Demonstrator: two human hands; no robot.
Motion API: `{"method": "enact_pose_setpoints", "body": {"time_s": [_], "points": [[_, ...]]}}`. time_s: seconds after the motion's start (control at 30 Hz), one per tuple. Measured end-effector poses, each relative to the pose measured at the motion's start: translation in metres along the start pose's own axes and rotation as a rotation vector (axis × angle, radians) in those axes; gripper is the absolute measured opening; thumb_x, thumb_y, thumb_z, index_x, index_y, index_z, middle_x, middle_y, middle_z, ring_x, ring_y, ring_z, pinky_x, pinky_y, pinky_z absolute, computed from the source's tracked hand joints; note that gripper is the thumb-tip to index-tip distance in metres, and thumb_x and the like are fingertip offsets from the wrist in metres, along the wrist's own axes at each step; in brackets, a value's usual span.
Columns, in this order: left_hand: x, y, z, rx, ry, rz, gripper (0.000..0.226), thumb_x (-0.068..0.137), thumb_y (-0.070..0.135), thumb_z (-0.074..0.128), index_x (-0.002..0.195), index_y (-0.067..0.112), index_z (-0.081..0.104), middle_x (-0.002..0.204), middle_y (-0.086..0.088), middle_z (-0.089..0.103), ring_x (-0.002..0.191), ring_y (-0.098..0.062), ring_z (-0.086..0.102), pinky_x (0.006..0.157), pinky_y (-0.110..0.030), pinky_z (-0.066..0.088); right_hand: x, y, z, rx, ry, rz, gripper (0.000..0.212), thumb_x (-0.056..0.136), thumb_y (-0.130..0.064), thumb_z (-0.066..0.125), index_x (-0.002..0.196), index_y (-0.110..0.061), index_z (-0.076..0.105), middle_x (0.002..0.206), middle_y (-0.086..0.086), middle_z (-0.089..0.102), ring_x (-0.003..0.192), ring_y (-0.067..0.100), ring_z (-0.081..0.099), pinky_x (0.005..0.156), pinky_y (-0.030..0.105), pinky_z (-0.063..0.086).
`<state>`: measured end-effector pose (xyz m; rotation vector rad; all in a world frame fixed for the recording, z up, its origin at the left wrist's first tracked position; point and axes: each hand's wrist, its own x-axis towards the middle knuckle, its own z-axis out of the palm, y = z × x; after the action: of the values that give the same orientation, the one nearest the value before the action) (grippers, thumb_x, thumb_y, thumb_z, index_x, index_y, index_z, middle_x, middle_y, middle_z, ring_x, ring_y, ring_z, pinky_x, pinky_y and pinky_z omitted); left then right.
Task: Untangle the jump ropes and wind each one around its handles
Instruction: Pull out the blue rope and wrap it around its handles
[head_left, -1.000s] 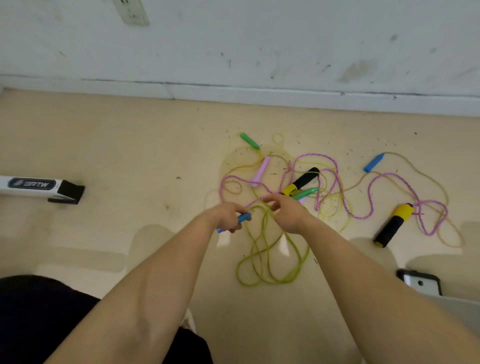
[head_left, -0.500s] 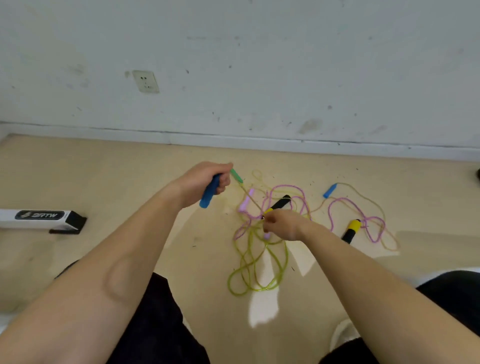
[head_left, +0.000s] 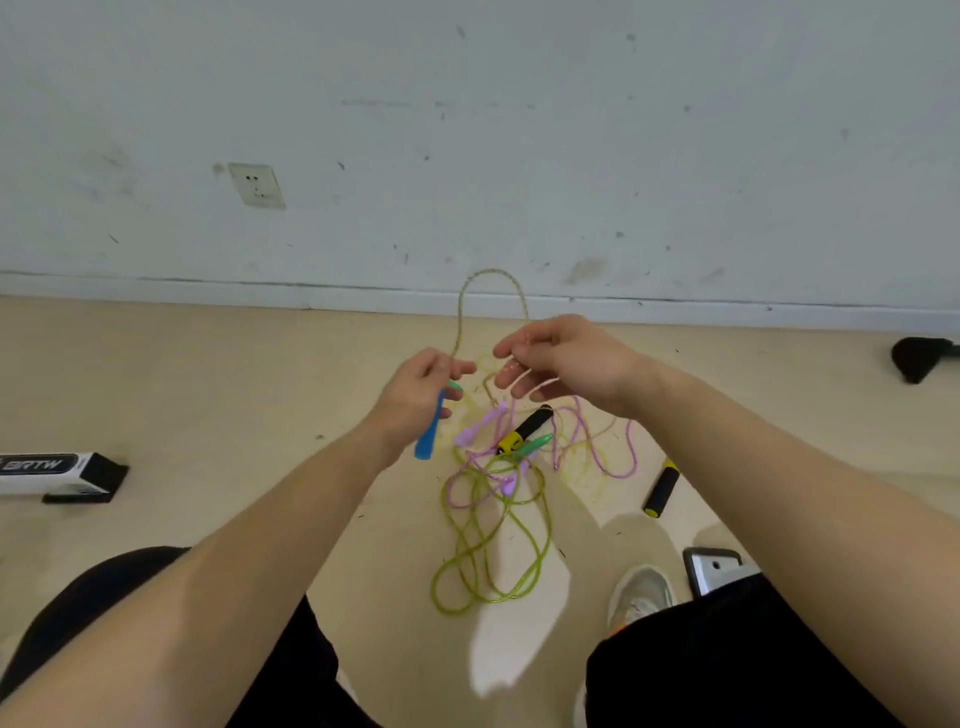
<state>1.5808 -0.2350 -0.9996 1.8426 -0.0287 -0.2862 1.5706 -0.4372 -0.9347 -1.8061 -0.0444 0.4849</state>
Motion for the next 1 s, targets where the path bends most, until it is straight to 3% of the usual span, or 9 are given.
{"method": "enact_pose_setpoints", "body": {"time_s": [0.17, 0.3, 0.43, 0.53, 0.63, 0.7, 0.77, 0.87, 1.0], "points": [[-0.007, -0.001, 0.032, -0.024, -0.237, -0.051, 0.027, 0.109, 0.021, 0.033, 0.089, 0.013, 0.048, 0.080, -0.004, 0.071, 0.063, -0.018, 0.051, 0.055, -0.025, 0.040, 0.004, -0.019, -0.017, 0.164, 0.021, -0.053, 0.021, 0.105, -0.012, 0.046, 0.108, -0.014, 0.067, 0.084, 0.000, 0.073, 0.068, 0.010, 0.061, 0.065, 0.024, 0.048], [0.001, -0.007, 0.031, 0.043, -0.205, -0.081, 0.032, 0.109, 0.020, 0.034, 0.085, 0.012, 0.054, 0.067, -0.001, 0.059, 0.055, -0.017, 0.044, 0.050, -0.026, 0.035, 0.010, -0.009, -0.039, 0.424, 0.246, -0.062, 0.020, 0.104, -0.016, 0.048, 0.112, -0.012, 0.066, 0.084, 0.000, 0.073, 0.065, 0.011, 0.057, 0.062, 0.025, 0.043], [0.012, 0.007, 0.023, -0.242, -0.186, -0.234, 0.033, 0.107, 0.020, 0.034, 0.079, 0.015, 0.049, 0.059, 0.000, 0.043, 0.046, -0.013, 0.035, 0.044, -0.021, 0.027, 0.025, 0.010, -0.046, 0.497, 0.330, 0.051, 0.035, 0.105, -0.034, 0.040, 0.119, -0.013, 0.064, 0.104, 0.001, 0.077, 0.080, 0.016, 0.063, 0.069, 0.029, 0.047], [0.018, 0.028, 0.014, -0.512, -0.219, -0.266, 0.031, 0.106, 0.025, 0.035, 0.078, 0.018, 0.047, 0.055, 0.004, 0.034, 0.043, -0.010, 0.028, 0.039, -0.019, 0.023, 0.036, 0.027, -0.032, 0.252, 0.221, 0.079, 0.034, 0.098, -0.020, 0.040, 0.116, -0.016, 0.069, 0.106, -0.001, 0.076, 0.092, 0.017, 0.067, 0.080, 0.032, 0.048], [0.018, 0.045, 0.004, -0.748, -0.301, -0.288, 0.031, 0.105, 0.028, 0.035, 0.078, 0.020, 0.046, 0.053, 0.008, 0.032, 0.039, -0.006, 0.027, 0.037, -0.017, 0.020, 0.041, 0.047, -0.004, -0.127, -0.016, 0.087, 0.041, 0.088, 0.001, 0.045, 0.115, -0.016, 0.070, 0.106, -0.016, 0.067, 0.094, -0.005, 0.060, 0.079, 0.011, 0.045], [0.018, 0.051, -0.003, -0.852, -0.310, -0.282, 0.028, 0.104, 0.028, 0.036, 0.078, 0.021, 0.046, 0.054, 0.009, 0.032, 0.039, -0.004, 0.029, 0.037, -0.016, 0.021, 0.045, 0.067, 0.011, -0.277, -0.216, 0.130, 0.033, 0.086, -0.008, 0.051, 0.104, -0.023, 0.073, 0.108, -0.017, 0.066, 0.099, -0.007, 0.058, 0.089, 0.010, 0.043], [0.021, 0.052, -0.012, -0.919, -0.250, -0.247, 0.028, 0.105, 0.030, 0.036, 0.080, 0.022, 0.046, 0.056, 0.010, 0.032, 0.041, -0.004, 0.029, 0.038, -0.015, 0.021, 0.051, 0.087, 0.015, -0.511, -0.324, 0.184, 0.022, 0.087, -0.027, 0.055, 0.098, -0.028, 0.074, 0.115, -0.012, 0.068, 0.113, 0.006, 0.059, 0.103, 0.027, 0.044], [0.031, 0.046, -0.029, -0.947, -0.037, -0.210, 0.032, 0.108, 0.033, 0.034, 0.083, 0.022, 0.050, 0.058, 0.009, 0.035, 0.044, -0.005, 0.030, 0.041, -0.015, 0.025, 0.054, 0.102, -0.002, -0.781, -0.264, 0.270, 0.022, 0.096, -0.029, 0.052, 0.102, -0.017, 0.071, 0.102, 0.001, 0.070, 0.101, 0.022, 0.065, 0.091, 0.037, 0.050], [0.038, 0.024, -0.040, -0.650, 0.294, -0.201, 0.033, 0.109, 0.031, 0.037, 0.098, 0.013, 0.062, 0.064, 0.005, 0.045, 0.049, -0.008, 0.039, 0.043, -0.017, 0.033, 0.052, 0.093, -0.017, -0.616, -0.035, 0.236, 0.022, 0.103, -0.022, 0.047, 0.106, -0.008, 0.063, 0.091, 0.004, 0.077, 0.074, 0.018, 0.071, 0.064, 0.027, 0.053]]}}
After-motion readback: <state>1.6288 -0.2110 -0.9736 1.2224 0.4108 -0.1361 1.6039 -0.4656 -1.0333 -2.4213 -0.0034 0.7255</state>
